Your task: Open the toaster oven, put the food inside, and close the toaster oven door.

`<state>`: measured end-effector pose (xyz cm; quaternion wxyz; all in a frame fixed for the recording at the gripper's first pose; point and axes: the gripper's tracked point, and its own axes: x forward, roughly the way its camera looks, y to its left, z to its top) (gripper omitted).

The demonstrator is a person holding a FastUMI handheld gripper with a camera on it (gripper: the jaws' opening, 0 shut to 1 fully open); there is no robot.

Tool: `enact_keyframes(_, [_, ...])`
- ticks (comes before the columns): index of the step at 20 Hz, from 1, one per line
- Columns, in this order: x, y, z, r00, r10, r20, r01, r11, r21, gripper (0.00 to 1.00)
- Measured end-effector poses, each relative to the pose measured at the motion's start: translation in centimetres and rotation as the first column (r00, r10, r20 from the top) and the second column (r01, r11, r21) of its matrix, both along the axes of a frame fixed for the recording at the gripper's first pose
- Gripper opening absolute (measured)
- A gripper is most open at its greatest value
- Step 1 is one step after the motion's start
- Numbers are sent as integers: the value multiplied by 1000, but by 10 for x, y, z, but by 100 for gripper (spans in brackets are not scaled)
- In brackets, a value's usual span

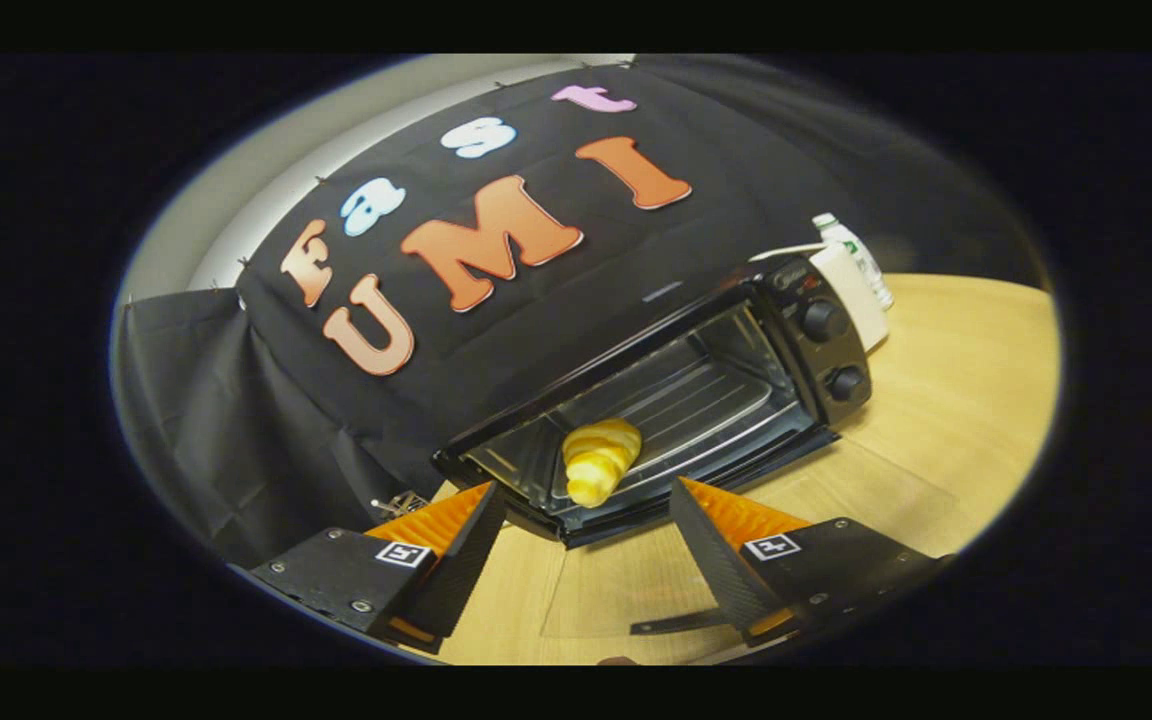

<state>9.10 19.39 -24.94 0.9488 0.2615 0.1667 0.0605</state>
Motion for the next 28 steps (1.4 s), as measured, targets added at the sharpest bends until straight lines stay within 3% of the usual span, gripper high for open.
enact_keyframes(4, [-37,-30,-5,1000,-24,0,24,989,-145,98])
enact_keyframes(11, [-84,-63,-30,1000,-15,-15,8,917,-398,98])
enact_keyframes(19, [-102,-65,-91,992,2,-127,-64,872,-485,99])
enact_keyframes(28, [-88,-40,-113,984,44,-172,-130,840,-526,99])
